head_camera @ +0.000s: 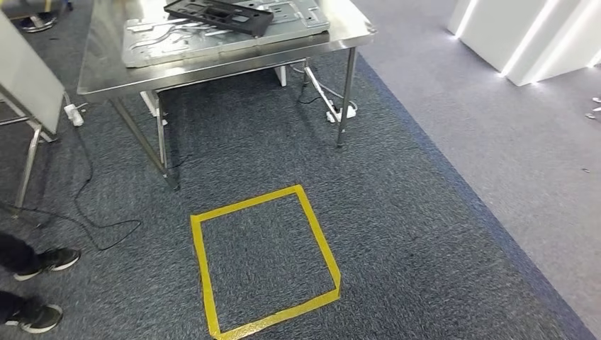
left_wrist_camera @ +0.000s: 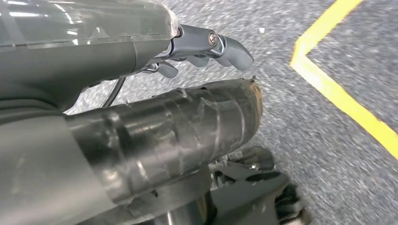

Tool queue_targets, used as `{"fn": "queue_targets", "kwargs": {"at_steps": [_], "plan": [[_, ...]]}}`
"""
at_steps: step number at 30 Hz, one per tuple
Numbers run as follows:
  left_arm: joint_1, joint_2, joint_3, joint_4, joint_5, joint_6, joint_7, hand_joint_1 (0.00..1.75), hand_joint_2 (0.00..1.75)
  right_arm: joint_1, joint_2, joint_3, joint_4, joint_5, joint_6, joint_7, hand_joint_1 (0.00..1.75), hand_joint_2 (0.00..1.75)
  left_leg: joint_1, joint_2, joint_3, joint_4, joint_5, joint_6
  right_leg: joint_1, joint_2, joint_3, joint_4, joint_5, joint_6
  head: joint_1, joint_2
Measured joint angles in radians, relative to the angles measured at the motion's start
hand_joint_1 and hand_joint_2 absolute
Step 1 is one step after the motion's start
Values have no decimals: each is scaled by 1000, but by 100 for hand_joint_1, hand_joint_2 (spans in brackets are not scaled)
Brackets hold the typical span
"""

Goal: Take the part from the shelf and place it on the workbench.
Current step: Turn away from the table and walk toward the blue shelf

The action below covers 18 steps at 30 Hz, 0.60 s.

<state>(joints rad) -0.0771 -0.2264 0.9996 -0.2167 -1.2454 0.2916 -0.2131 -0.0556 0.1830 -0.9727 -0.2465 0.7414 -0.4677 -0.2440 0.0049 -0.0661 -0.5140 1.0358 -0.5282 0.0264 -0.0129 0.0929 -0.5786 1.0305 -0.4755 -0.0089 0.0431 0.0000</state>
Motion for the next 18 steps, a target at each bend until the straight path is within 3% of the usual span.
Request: {"fn": "queue_targets", "kwargs": {"at_steps": [1, 2, 3, 4, 6, 8, 9, 10, 11, 12, 13, 15, 16, 18], "plan": [[-2, 0, 0, 0, 0, 1, 0, 0, 0, -1, 1, 0, 0, 2, 3, 0, 0, 0, -1, -15, 8, -22, 2, 3, -2, 11, -5, 0, 4, 7, 0, 0], [-3, 1, 0, 0, 0, 1, -1, 0, 0, -2, 1, 0, 1, 3, 6, 0, 0, 0, -3, -12, 8, -27, 2, 6, -4, 22, -10, -2, 8, 14, -1, 0], [-5, 0, 0, 0, 0, 2, -1, 0, 0, 0, 1, 0, 1, 5, 7, 1, 0, 0, -1, -2, 9, -33, 6, 10, -5, 33, -14, -4, 12, 23, -1, 0], [-6, 0, 0, 0, 0, 2, -2, 0, 0, 1, 1, 0, 1, 6, 8, 1, 0, 0, 1, 11, 12, -41, 12, 16, -4, 29, -18, -1, 11, 28, -1, 0], [-5, 0, 0, 0, 0, 3, -3, 0, 0, 2, 1, 0, 2, 7, 8, 1, 0, 0, 4, 39, 16, -59, 24, 30, 1, -14, -44, 53, -26, 35, 1, 0], [-3, 0, 1, 0, 0, 4, -4, 0, 0, 0, 0, 0, 2, 9, 9, 2, 0, 0, -1, 69, 15, -61, 27, 36, 0, -65, -102, 176, -94, 37, 3, 0], [-1, 0, 1, 0, 0, 4, -4, 0, 0, 0, 0, 0, 2, 11, 10, 2, 0, 0, -3, 86, 13, -60, 27, 37, -1, -76, -128, 234, -118, 40, 3, 0], [0, 0, 1, 0, 1, 4, -5, 0, 0, 1, 0, 1, 2, 13, 11, 2, 0, 0, -4, 101, 12, -59, 26, 36, -3, -81, -140, 264, -124, 42, 3, 0], [0, 0, 1, 0, 1, 4, -5, 0, 0, 2, 0, 1, 2, 14, 12, 3, 0, 0, -4, 115, 11, -58, 25, 36, -5, -86, -133, 258, -112, 44, 3, 0], [-1, 0, 1, 0, 1, 3, -6, 0, 0, 3, 0, 1, 2, 16, 13, 4, 0, 0, -4, 128, 12, -57, 23, 34, -7, -94, -104, 210, -84, 45, 3, 0], [-1, 0, 1, 0, 2, 2, -8, 0, 0, 3, 0, 2, 2, 20, 13, 6, 0, 0, -4, 140, 13, -54, 20, 31, -8, -110, -62, 139, -52, 44, 4, 0], [-2, 0, 1, 0, 9, -1, -22, 0, 0, 1, 0, 6, 2, 29, 17, 9, 0, 0, -8, 159, 12, -44, 11, 20, -2, -147, 5, 20, -15, 38, 3, 0], [-2, 0, 2, 0, 14, -3, -32, 0, 0, 1, 0, 8, 2, 34, 23, 9, 0, 0, -11, 166, 13, -41, 7, 14, 2, -157, 17, -5, -12, 33, 3, 0], [-6, 0, 4, 0, 19, -6, -47, 0, 0, 3, 0, 12, 2, 41, 40, 5, 0, 0, -12, 182, 17, -39, 3, 5, 5, -143, 15, -11, -13, 23, 2, 0]]}}
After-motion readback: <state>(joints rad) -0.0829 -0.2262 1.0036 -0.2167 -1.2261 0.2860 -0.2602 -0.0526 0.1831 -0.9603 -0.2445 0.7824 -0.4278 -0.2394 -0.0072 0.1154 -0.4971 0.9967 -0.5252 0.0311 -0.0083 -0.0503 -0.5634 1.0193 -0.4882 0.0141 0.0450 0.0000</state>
